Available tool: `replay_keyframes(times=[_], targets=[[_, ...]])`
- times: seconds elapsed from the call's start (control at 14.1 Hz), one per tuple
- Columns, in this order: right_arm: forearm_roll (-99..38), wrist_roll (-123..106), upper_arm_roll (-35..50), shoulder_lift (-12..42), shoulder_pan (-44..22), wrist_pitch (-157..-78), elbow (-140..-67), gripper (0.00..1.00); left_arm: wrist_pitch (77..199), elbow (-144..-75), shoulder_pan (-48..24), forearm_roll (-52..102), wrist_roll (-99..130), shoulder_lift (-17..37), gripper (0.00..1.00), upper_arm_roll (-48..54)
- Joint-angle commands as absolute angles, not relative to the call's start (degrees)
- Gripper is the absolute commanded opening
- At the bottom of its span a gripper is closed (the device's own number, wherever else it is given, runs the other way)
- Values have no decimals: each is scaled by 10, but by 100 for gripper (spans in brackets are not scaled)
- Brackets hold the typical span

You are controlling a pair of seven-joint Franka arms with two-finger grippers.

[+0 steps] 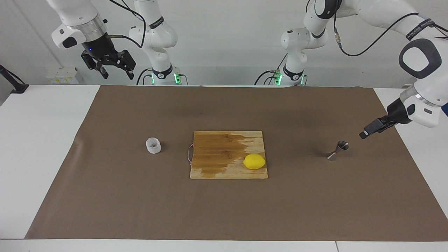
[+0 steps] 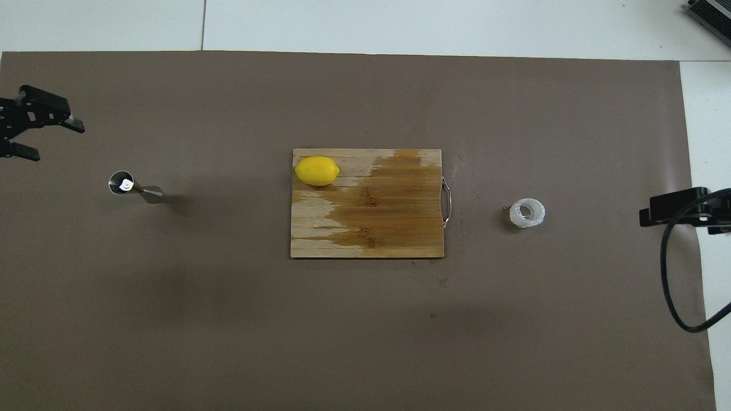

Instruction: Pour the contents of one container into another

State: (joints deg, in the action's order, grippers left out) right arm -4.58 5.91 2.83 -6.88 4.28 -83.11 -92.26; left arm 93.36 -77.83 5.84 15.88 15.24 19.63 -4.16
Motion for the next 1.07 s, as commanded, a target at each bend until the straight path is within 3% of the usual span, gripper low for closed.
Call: replay_keyframes(times=[0.0, 0.14, 0.64, 0.99], targets=[[-55, 65, 33, -74, 54, -822, -923, 100, 911, -722, 80, 207, 262, 250, 100, -42], [-54, 65, 34, -74, 53, -822, -923, 100, 918, -719, 127, 275, 350, 273, 100, -42], [-55, 65, 33, -74, 53, -822, -923, 100, 963, -726, 184, 372, 561, 332, 100, -39], [-55, 65, 33, -74, 53, -822, -923, 100, 1062, -833, 175, 407, 584, 313, 100, -39]])
